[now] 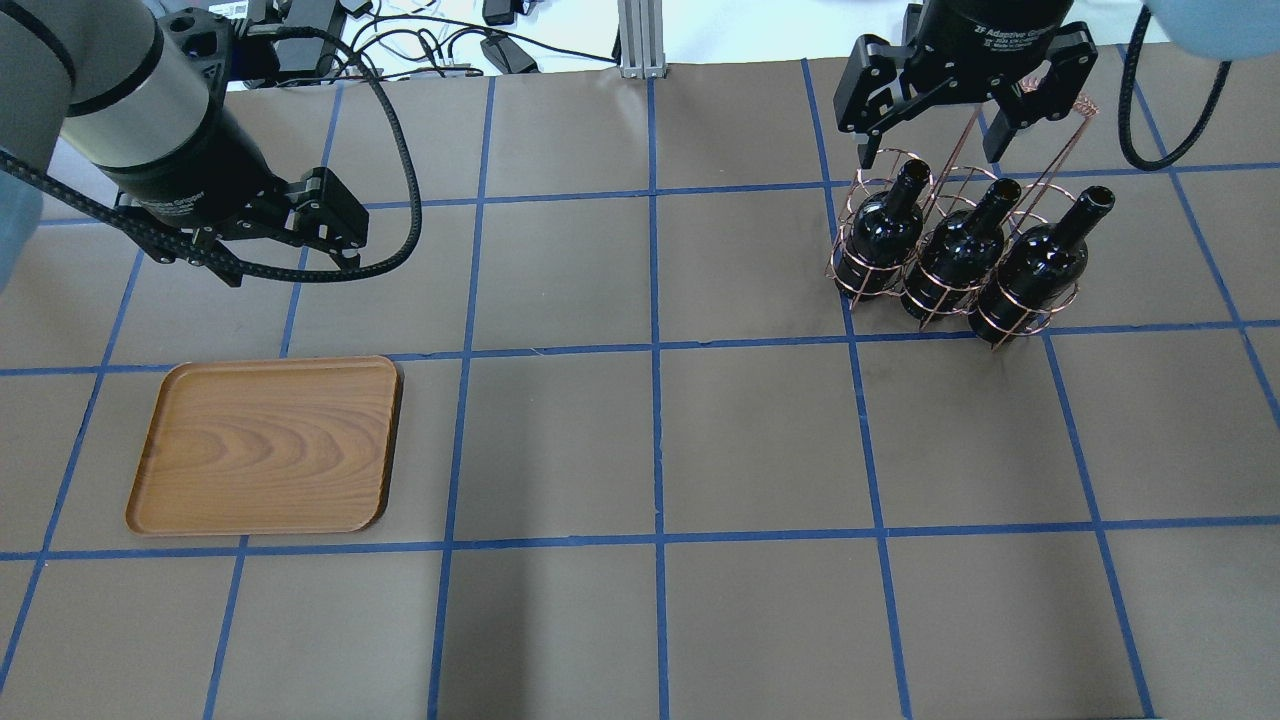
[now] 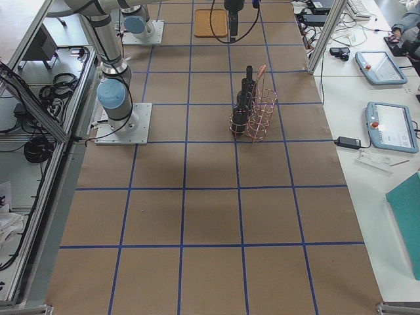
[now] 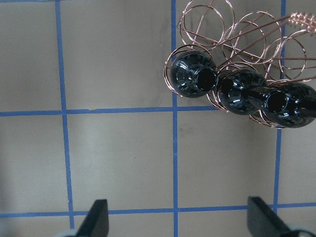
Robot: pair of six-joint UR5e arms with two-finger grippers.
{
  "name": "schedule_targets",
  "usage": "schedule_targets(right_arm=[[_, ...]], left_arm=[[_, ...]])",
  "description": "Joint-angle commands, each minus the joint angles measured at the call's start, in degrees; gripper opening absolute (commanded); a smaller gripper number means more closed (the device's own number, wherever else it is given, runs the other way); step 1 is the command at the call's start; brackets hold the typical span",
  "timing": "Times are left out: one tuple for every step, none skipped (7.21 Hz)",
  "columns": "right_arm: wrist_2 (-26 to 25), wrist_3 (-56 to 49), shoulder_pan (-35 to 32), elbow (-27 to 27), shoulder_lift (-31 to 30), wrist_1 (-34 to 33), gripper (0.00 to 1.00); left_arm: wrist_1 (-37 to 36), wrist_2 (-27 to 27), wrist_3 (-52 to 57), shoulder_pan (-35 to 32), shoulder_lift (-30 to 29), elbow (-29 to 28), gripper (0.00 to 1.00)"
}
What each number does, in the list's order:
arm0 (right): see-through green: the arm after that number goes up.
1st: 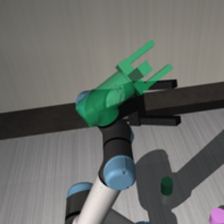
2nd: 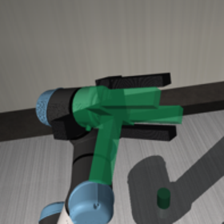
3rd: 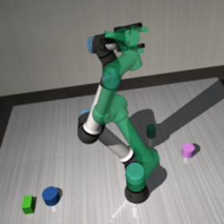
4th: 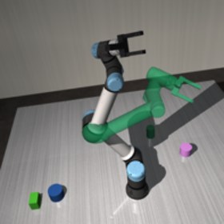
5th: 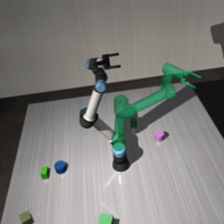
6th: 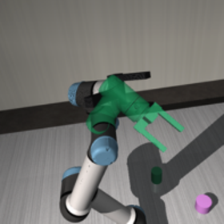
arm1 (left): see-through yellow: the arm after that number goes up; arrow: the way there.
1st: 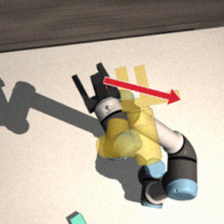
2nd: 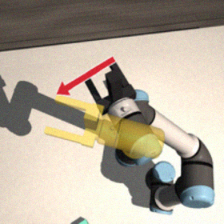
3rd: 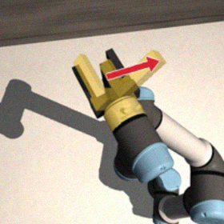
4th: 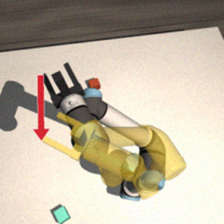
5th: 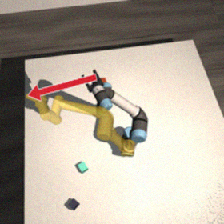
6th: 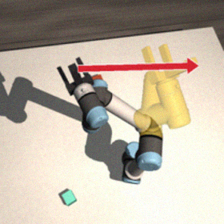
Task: Take wine from basket and place on tray
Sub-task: 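Lower the right gripper over the bottles in the copper wire rack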
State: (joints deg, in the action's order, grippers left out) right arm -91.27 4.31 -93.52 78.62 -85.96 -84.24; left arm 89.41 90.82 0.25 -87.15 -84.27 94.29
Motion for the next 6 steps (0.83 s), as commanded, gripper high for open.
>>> schedule_targets(right_arm=[[0.0,0.3,0.0,0.3,-0.1,-0.3,1.0],[-0.2,0.0,0.1,0.4,-0.2,0.0,1.0],[-1.3,-0.6,0.9,0.4,0.0,-0.5,1.0],[-1.1,-0.5,3.2,0.6,0.6,-1.4,0.99],[-1.1,-0.9,8.1,4.2,1.3,-4.4,0.95],[-0.8,-3.6,11.9,9.7,0.9,-10.4,0.95]], left_arm=[[0.3,0.1,0.2,0.0,0.2,0.1,1.0],[0.4,0.2,0.2,0.0,0.2,0.2,1.0],[0.3,0.3,0.3,0.0,0.2,0.4,1.0],[0.4,0.4,0.3,0.0,0.2,0.4,1.0],[0.4,0.4,0.4,0.0,0.2,0.5,1.0],[0.5,0.4,0.4,0.0,0.2,0.5,1.0]])
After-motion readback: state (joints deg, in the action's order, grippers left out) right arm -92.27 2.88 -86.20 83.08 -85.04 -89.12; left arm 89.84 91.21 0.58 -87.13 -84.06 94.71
